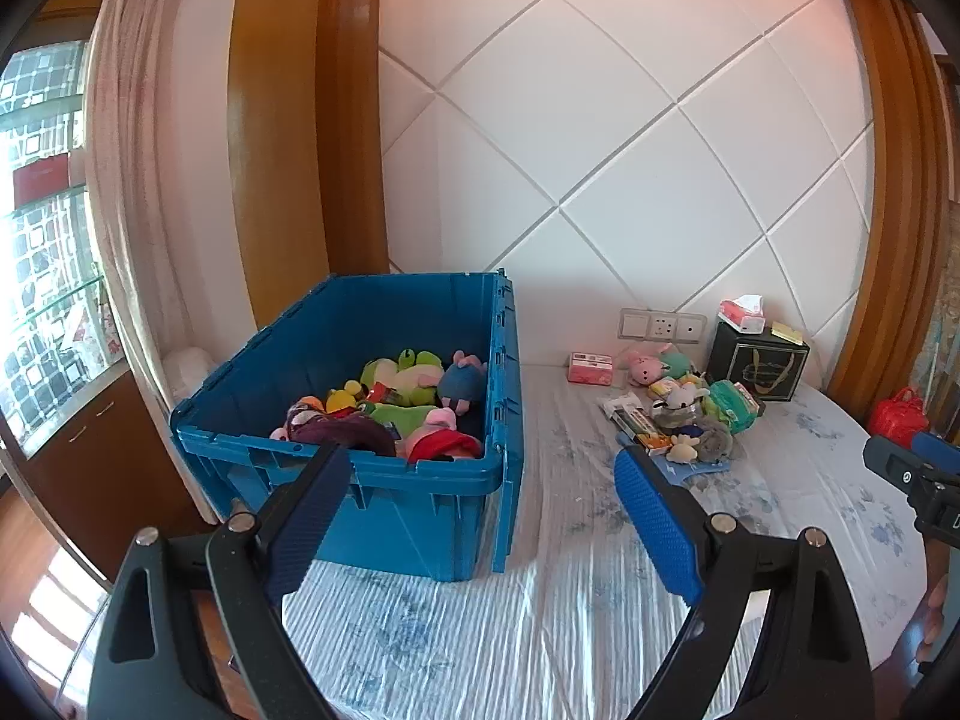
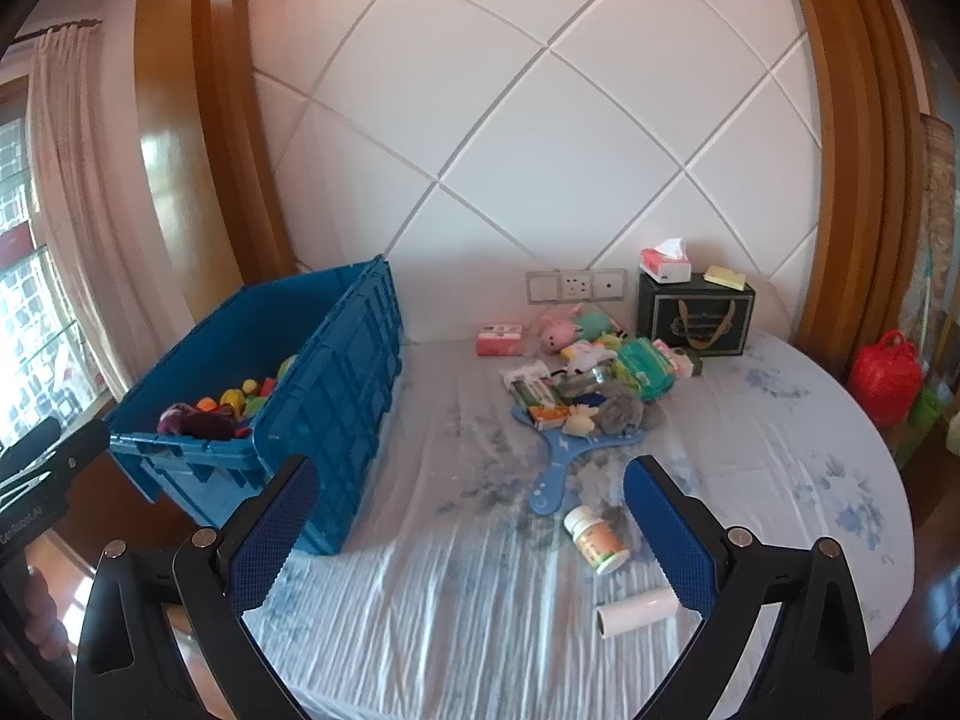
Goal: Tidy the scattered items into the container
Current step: 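Grasp the white lint roller with the right tool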
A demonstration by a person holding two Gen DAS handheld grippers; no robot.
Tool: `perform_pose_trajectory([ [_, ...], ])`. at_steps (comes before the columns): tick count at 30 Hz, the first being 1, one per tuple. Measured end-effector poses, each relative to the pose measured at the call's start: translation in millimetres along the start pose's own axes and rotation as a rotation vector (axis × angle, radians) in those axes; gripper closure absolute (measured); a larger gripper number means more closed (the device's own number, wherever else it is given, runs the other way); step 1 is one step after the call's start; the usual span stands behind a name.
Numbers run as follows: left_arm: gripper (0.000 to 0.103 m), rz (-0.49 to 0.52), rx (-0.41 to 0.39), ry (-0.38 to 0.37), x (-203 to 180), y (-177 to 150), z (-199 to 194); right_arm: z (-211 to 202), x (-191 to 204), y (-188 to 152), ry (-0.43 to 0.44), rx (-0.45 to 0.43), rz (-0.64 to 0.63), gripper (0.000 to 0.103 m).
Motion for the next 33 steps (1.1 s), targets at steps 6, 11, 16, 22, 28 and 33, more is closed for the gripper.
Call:
perform_pose_trajectory([
  [6,0.012,0.015,-0.005,-0.017,-13,-2,5,8,-10,-2,0.018,0.015,0.003,0.001],
  [11,0.012,-0.056,0.06,-0.139,-31,-15,25,13,-40,-12,0.009,0.025,0.032,0.001],
  [16,0.012,-0.016,0.156,-0.163,-69,-46,60,28,-92,-43,-0.06,0.068,0.117,0.001],
  [22,0.012,0.077,0.313,-0.169,-126,-103,147,58,-155,-91,-0.234,0.176,0.176,0.001],
  [28,0.013,0.145,0.532,-0.287,-183,-194,230,87,-204,-159,-0.403,0.324,0.307,0.027],
  [33,0.013,0.19,0.584,-0.368,-215,-244,263,129,-214,-231,-0.472,0.522,0.44,0.036],
])
Point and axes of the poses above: each gripper's, at about its wrist camera, not at the fingertips, and z roughly the way its jaws point, x to its left, y to its top, the point moved 1 cm from there along z, roughly the way its jaws point, and after that the axes turned 14 degrees about -x, right-handed, at the moved point
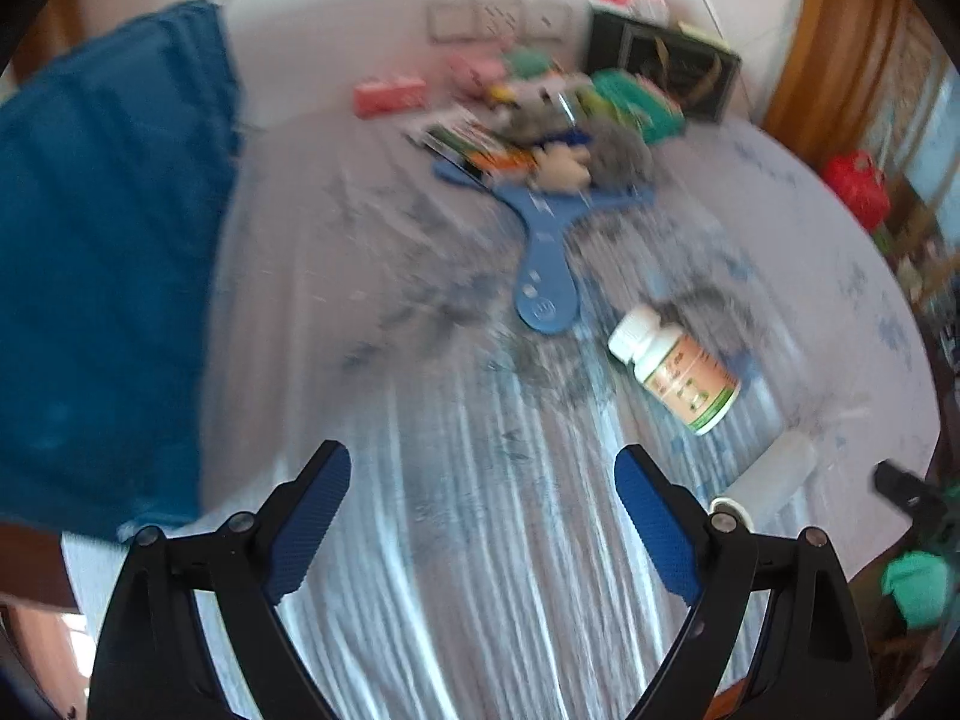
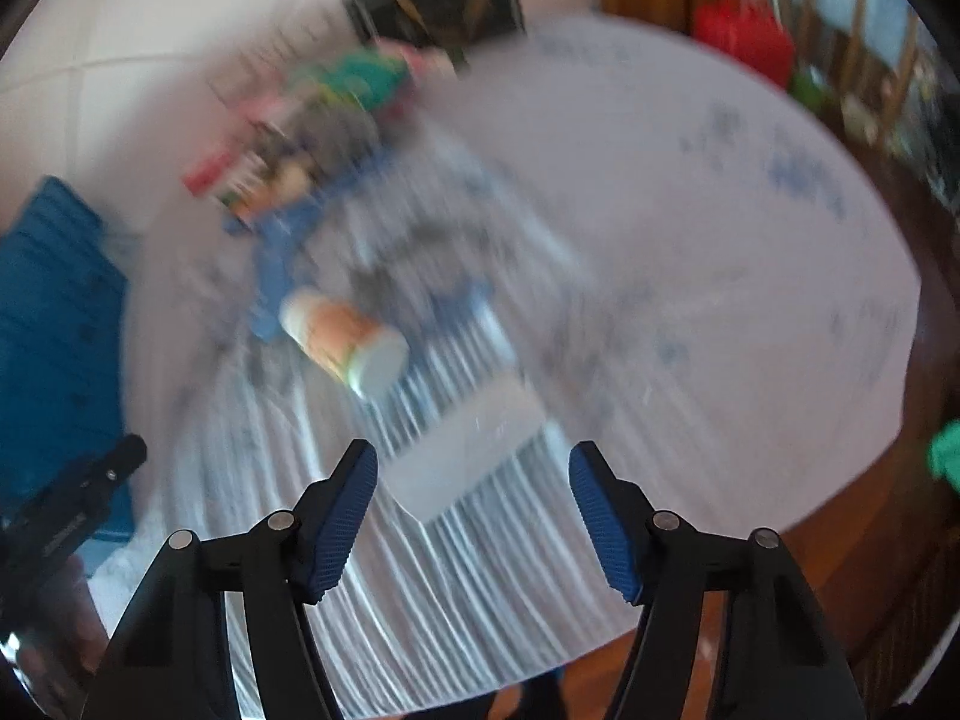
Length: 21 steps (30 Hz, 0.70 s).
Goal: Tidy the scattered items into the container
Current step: 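Grasp the white lint roller with the right tool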
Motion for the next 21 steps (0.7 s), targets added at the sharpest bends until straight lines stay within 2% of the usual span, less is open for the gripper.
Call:
perform_pose_trajectory([
  [2,0.013,0.011,0.007,-0.028,-6,-2,17,18,-3,-11,-0.032,0.037,0.058,0.034],
  [4,0.013,0.001,0.008,-0.049,-9,-3,32,35,-6,-20,-0.062,0.072,0.111,0.022],
  [7,0.013,-0.011,0.022,-0.061,-16,-7,49,57,-10,-29,-0.042,0.1,0.189,0.022],
  [10,0.013,-0.022,0.044,-0.06,-20,-12,61,73,-6,-29,-0.052,0.09,0.153,0.022],
  [11,0.013,-0.029,0.049,-0.061,-22,-13,65,76,-4,-28,-0.046,0.088,0.133,0.025],
  [12,0.013,-0.034,0.051,-0.06,-23,-13,68,80,0,-26,-0.034,0.083,0.099,0.034],
  [13,0.013,-0.037,0.054,-0.058,-25,-12,70,83,4,-24,-0.044,0.075,0.061,0.042],
  [15,0.013,-0.042,0.052,-0.047,-30,-10,73,86,9,-13,-0.09,0.04,-0.047,0.051],
  [21,0.013,-0.1,0.033,-0.009,-63,2,80,113,-4,28,-0.092,0.027,-0.232,0.056],
])
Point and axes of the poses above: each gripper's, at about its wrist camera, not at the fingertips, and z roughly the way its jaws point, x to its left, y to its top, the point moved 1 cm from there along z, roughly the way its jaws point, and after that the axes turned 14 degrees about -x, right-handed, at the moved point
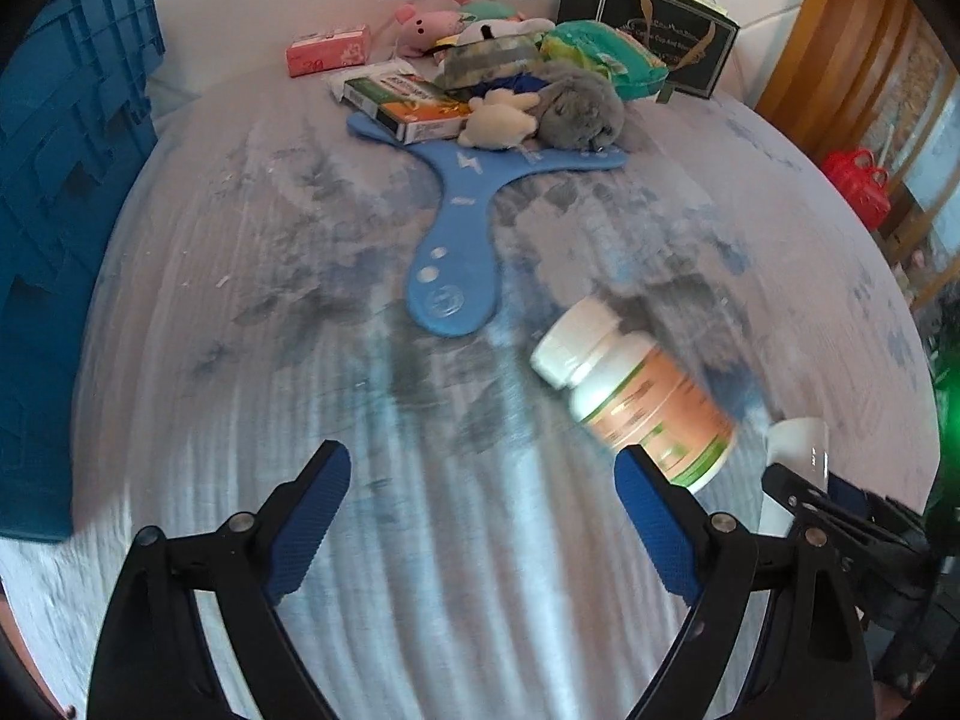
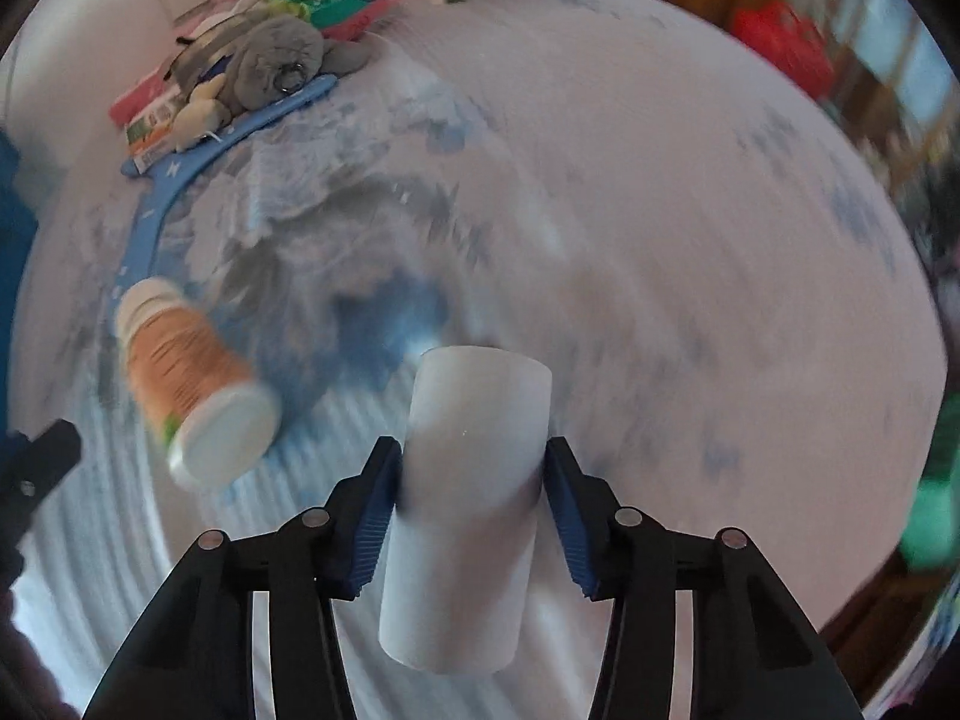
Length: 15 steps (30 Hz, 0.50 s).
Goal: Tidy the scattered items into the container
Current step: 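Grasp the white lint roller with the right tool, then hold the lint roller in the right tool while the left tool grasps the white pill bottle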
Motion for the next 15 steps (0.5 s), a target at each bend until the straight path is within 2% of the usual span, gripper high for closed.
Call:
perform_pose_trajectory([
  [3,0.013,-0.054,-0.016,0.033,-26,7,7,16,-14,25,0.067,-0.021,-0.079,0.056],
  [7,0.013,-0.142,-0.006,0.128,-63,13,28,36,-24,53,0.194,-0.025,-0.208,0.056],
  [12,0.013,-0.2,0.053,0.276,-83,3,60,50,-32,64,0.305,0.002,-0.29,0.056],
  [15,0.013,-0.21,0.072,0.327,-84,-6,66,55,-37,62,0.347,0.028,-0.315,0.054],
])
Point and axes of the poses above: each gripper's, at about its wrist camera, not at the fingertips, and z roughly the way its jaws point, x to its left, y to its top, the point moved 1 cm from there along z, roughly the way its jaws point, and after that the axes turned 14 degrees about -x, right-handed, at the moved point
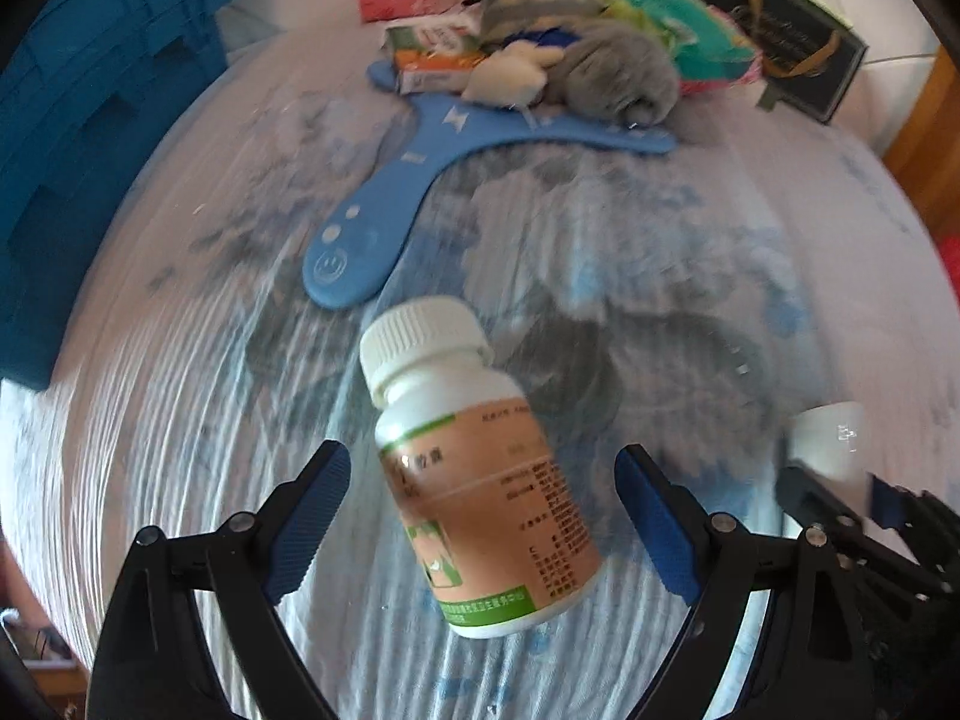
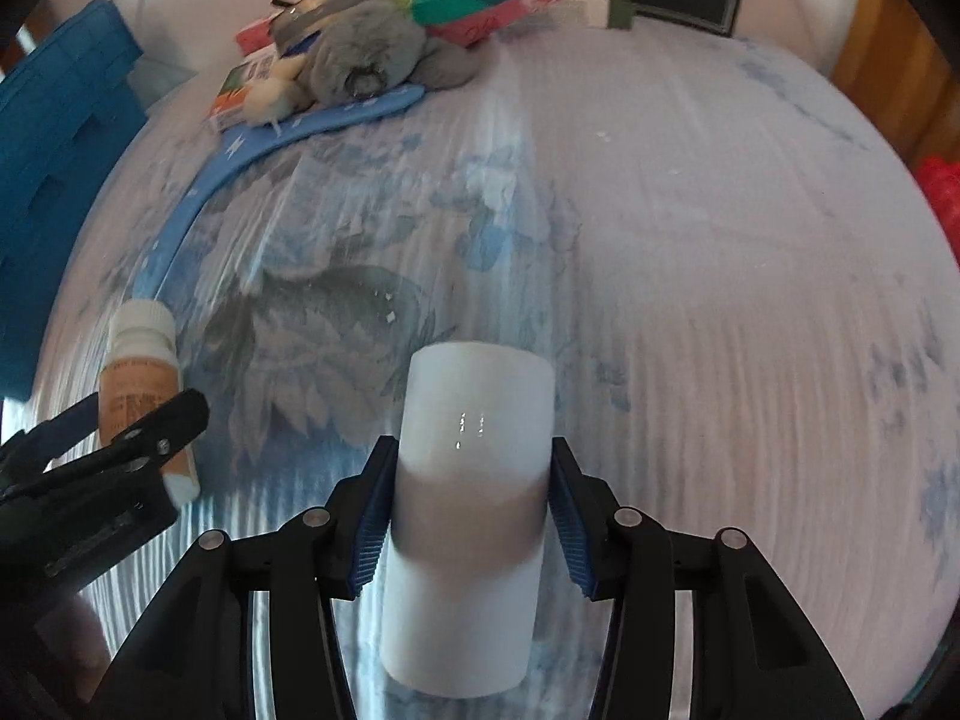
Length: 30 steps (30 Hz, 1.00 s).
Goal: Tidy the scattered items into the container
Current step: 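Hold the lint roller in the right tool while the left tool grasps the white pill bottle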
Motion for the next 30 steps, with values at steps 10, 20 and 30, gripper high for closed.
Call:
perform_pose_trajectory([
  [10,0.0,-0.083,-0.005,0.01,9,-26,11,-5,-2,-3,0.03,-0.011,-0.009,0.02],
  [20,0.0,-0.065,-0.093,-0.004,7,-36,4,-11,-8,-14,0.031,-0.041,0.032,0.011],
  [30,0.016,-0.039,-0.086,-0.046,-7,-24,-9,-25,-14,-22,0.008,-0.029,0.075,0.05],
])
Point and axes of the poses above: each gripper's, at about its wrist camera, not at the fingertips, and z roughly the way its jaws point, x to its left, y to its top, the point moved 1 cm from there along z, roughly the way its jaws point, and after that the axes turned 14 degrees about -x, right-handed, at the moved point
